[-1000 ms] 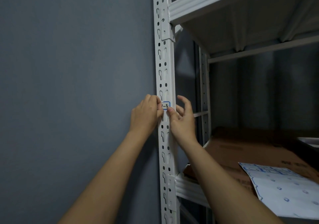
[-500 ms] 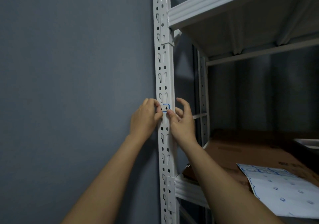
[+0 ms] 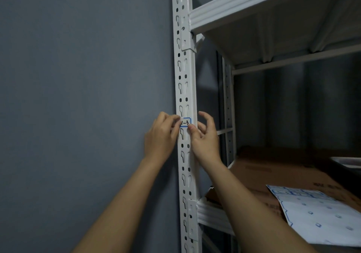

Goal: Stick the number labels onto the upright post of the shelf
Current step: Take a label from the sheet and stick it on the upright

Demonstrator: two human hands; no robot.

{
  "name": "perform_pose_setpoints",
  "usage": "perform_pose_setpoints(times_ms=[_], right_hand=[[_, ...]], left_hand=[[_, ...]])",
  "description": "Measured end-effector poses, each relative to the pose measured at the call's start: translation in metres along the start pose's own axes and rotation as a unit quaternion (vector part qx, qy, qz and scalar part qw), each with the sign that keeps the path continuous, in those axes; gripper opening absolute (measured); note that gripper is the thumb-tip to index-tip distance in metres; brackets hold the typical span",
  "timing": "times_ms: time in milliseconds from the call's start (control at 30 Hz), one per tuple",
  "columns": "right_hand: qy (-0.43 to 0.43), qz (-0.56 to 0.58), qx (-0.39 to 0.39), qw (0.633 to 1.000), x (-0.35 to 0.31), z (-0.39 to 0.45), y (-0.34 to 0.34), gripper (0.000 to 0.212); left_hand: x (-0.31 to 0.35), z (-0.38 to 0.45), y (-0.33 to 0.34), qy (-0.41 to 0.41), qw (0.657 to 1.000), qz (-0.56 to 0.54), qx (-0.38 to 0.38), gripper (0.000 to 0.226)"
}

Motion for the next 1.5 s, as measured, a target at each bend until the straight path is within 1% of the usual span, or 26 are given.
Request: perform_pose_setpoints(times_ms=[100, 133, 200, 333, 400, 600, 700, 833, 967, 1033, 1067, 1133, 1233, 1267, 1300, 1400, 1500], right_hand=[[-0.001, 0.005, 0.000, 1.000, 0.000, 0.000, 0.000, 0.041], [-0.002, 0.006, 0.000, 1.000, 0.000, 0.000, -0.001, 0.040], [-0.008, -0.001, 0.001, 1.000, -0.001, -0.001, -0.001, 0.040], [-0.006, 0.000, -0.001, 1.000, -0.002, -0.001, -0.001, 0.039], [-0.002, 0.017, -0.009, 1.000, -0.003, -0.001, 0.000, 0.040], [0.002, 0.036, -0.018, 0.999, -0.009, -0.002, -0.002, 0.040], [0.004, 0.040, -0.016, 0.999, -0.010, -0.002, -0.002, 0.040], [0.014, 0.046, -0.014, 0.999, -0.012, -0.003, -0.002, 0.041], [0.025, 0.033, -0.018, 0.999, -0.020, -0.004, -0.005, 0.044], [0.037, 0.017, -0.009, 0.999, -0.021, -0.007, -0.006, 0.045], [0.040, 0.005, 0.000, 0.999, -0.022, -0.009, -0.008, 0.046], [0.024, -0.033, 0.012, 0.999, -0.028, -0.017, -0.013, 0.044], [-0.039, -0.105, 0.027, 0.993, -0.045, -0.037, -0.024, 0.024], [-0.041, -0.101, 0.022, 0.994, -0.048, -0.045, -0.026, 0.017], [-0.039, -0.083, 0.009, 0.996, -0.050, -0.052, -0.026, 0.014], [0.000, -0.029, -0.037, 0.999, -0.058, -0.068, -0.022, 0.020], [0.029, 0.021, -0.064, 0.997, -0.070, -0.078, -0.018, 0.018]], left_hand=[[0.009, -0.003, -0.002, 0.034, 0.999, 0.019, 0.033, 0.022], [0.011, -0.004, -0.003, 0.041, 0.998, 0.032, 0.041, 0.020], [0.013, -0.004, -0.004, 0.042, 0.997, 0.048, 0.050, 0.011], [0.014, 0.000, -0.002, 0.041, 0.995, 0.067, 0.053, 0.011], [0.011, -0.001, 0.000, 0.027, 0.997, 0.056, 0.043, 0.011], [-0.001, -0.008, 0.006, -0.057, 0.998, -0.005, 0.020, 0.014], [-0.011, -0.015, 0.007, -0.079, 0.997, 0.005, 0.013, 0.014], [-0.026, -0.034, 0.010, -0.092, 0.995, 0.022, -0.024, 0.013], [-0.019, -0.041, -0.004, -0.121, 0.992, -0.035, -0.005, 0.013], [-0.016, -0.042, -0.011, -0.129, 0.988, -0.084, -0.013, 0.010], [-0.015, -0.042, -0.013, -0.132, 0.984, -0.118, -0.024, 0.008], [-0.013, -0.042, -0.019, -0.153, 0.968, -0.193, -0.046, 0.015], [-0.012, -0.050, -0.024, -0.231, 0.922, -0.302, -0.078, 0.021], [-0.011, -0.055, -0.024, -0.252, 0.906, -0.329, -0.089, 0.021], [-0.009, -0.060, -0.025, -0.269, 0.891, -0.351, -0.102, 0.019], [0.001, -0.072, -0.027, -0.297, 0.856, -0.400, -0.136, 0.013], [0.010, -0.078, -0.036, -0.310, 0.838, -0.426, -0.143, 0.013]])
Point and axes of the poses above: each hand's wrist, its own z-axis towards the middle knuckle, its own y-axis out of the palm, x = y × z, the point moved 8 cm from there along z, towards the middle knuckle, and after that the axes turned 6 degrees about -y, right-handed, at the moved point
